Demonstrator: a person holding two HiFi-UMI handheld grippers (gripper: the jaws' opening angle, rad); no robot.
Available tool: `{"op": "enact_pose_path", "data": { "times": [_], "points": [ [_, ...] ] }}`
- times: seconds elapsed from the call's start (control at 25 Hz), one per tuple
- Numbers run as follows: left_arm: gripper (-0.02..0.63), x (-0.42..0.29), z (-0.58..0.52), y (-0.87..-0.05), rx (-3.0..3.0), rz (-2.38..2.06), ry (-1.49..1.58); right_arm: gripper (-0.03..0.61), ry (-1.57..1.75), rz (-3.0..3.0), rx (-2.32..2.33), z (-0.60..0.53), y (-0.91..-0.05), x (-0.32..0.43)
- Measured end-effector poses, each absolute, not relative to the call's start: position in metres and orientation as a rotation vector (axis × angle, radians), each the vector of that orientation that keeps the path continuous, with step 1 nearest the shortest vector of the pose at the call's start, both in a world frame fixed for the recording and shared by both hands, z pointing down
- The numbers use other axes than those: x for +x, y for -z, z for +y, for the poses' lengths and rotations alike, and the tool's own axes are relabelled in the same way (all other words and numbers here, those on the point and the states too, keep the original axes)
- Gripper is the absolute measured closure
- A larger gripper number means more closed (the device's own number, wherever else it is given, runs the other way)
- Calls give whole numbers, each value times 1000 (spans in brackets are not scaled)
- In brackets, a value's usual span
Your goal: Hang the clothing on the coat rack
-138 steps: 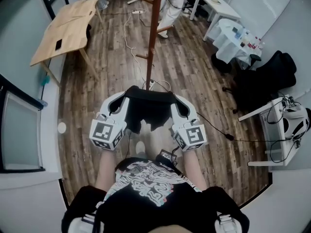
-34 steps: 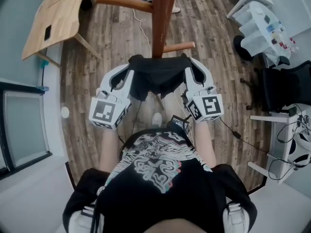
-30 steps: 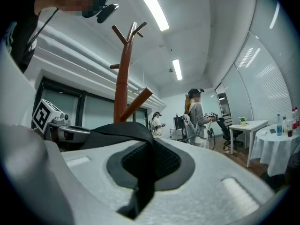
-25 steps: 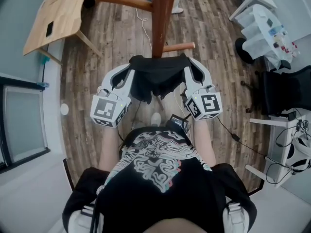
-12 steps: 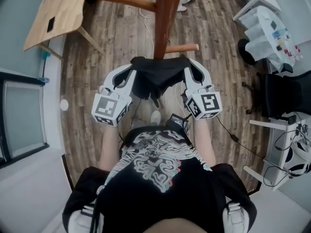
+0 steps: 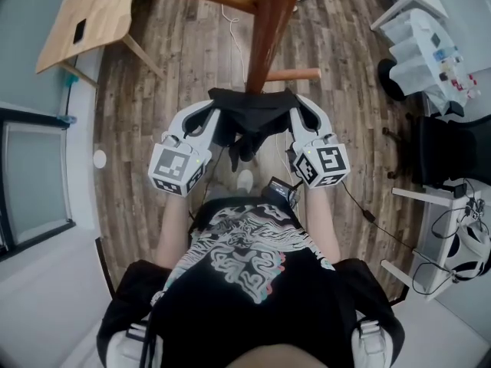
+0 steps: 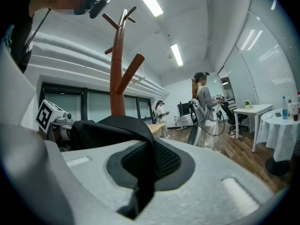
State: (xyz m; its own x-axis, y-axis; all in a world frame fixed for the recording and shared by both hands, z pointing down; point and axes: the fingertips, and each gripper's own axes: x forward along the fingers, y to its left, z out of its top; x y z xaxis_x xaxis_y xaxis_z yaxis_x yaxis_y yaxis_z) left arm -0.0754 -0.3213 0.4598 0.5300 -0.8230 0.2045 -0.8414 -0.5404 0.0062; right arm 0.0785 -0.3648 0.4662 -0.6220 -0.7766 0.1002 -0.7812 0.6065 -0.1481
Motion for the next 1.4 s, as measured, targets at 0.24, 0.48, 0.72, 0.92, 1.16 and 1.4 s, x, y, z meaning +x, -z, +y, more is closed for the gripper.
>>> {"op": "enact_pose_path", "data": {
  "times": [0.24,0.48,0.72,0.92,1.16,1.4],
  "points": [
    [614,-75,-318,-462,2653,-1438,-277,565,-319,-2787,1336,-362,-474,76],
    [614,-72,-314,-471,2658,-1419,-328,565,-331,-2791,1281,-356,-486,72],
    [612,-73,-311,-473,2644,-1436,-344,564,-384,-2789,1245,-347,-492,69],
    [612,-70,-311,-472,2642,-1459,-416,560,-420,-2787,1243,-343,-492,71],
    [612,-68,-309,-477,2648,-1450,-469,504,-469,-2814,1251,-341,-489,73],
    [609,-67,-306,-480,2641,-1434,-491,436,-509,-2835,1214,-334,-491,71]
  ]
}}
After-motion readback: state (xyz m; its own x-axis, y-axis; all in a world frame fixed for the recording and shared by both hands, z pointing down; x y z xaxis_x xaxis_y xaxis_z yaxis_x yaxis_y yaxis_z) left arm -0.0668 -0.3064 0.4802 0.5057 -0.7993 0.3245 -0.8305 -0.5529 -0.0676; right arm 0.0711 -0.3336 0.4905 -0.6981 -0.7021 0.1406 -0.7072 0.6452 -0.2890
